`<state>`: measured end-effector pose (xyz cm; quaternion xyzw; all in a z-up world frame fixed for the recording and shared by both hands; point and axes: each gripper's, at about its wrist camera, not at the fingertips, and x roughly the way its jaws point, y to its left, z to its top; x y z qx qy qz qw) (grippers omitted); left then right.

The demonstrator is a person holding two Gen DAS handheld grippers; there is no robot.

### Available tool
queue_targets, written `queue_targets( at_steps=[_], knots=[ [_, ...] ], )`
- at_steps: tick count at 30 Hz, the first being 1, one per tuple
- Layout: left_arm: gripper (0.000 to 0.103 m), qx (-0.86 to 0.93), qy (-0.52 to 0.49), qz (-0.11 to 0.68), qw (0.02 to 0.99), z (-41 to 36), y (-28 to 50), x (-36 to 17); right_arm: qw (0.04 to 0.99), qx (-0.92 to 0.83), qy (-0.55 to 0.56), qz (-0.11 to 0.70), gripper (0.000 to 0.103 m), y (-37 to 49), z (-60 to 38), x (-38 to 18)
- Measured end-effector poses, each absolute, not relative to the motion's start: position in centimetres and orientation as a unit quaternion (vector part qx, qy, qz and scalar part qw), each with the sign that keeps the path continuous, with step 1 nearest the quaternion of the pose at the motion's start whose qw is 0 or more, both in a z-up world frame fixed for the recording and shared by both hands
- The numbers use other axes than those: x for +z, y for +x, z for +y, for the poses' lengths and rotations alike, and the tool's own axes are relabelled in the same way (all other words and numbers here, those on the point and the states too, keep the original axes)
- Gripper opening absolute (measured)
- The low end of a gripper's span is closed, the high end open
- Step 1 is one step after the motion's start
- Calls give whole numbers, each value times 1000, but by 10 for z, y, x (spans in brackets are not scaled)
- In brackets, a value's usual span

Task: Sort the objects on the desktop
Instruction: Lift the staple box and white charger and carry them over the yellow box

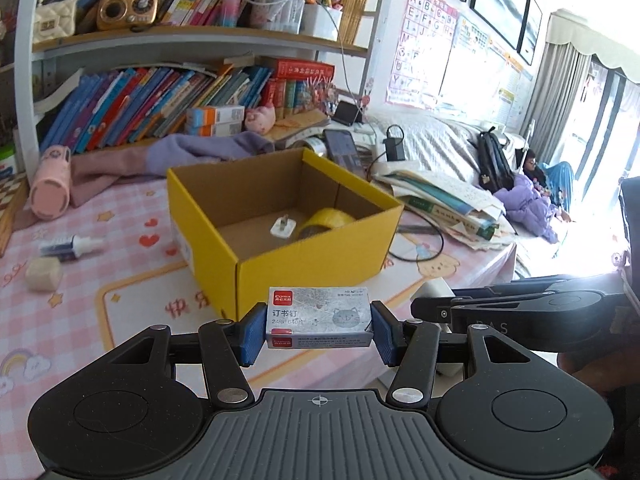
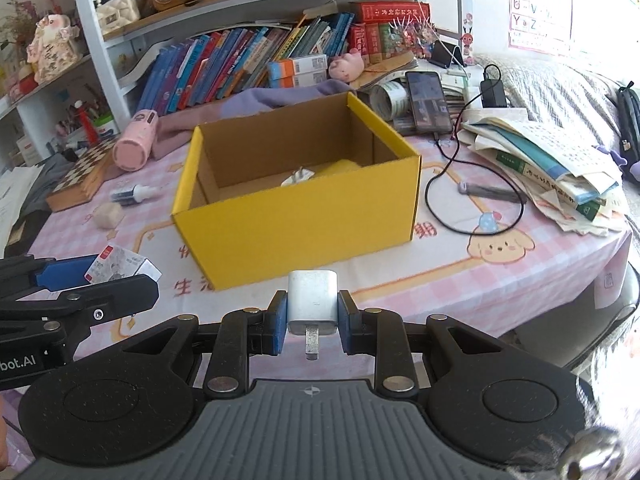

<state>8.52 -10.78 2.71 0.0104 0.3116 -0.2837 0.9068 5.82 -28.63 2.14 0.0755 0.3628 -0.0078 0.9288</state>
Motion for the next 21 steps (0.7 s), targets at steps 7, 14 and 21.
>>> queue_targets(
  at_steps=[7,14,21],
  knots=[
    [53,-274,23,268,923,-133,114,40,946,0,52,321,24,94,-307,39],
    [53,-239,32,265,934,-156,157,41,949,31,49,308,24,156,-333,48],
    [53,-193,45,295,935,-179,191,27,942,86,37,322,24,219,-346,42]
  ],
)
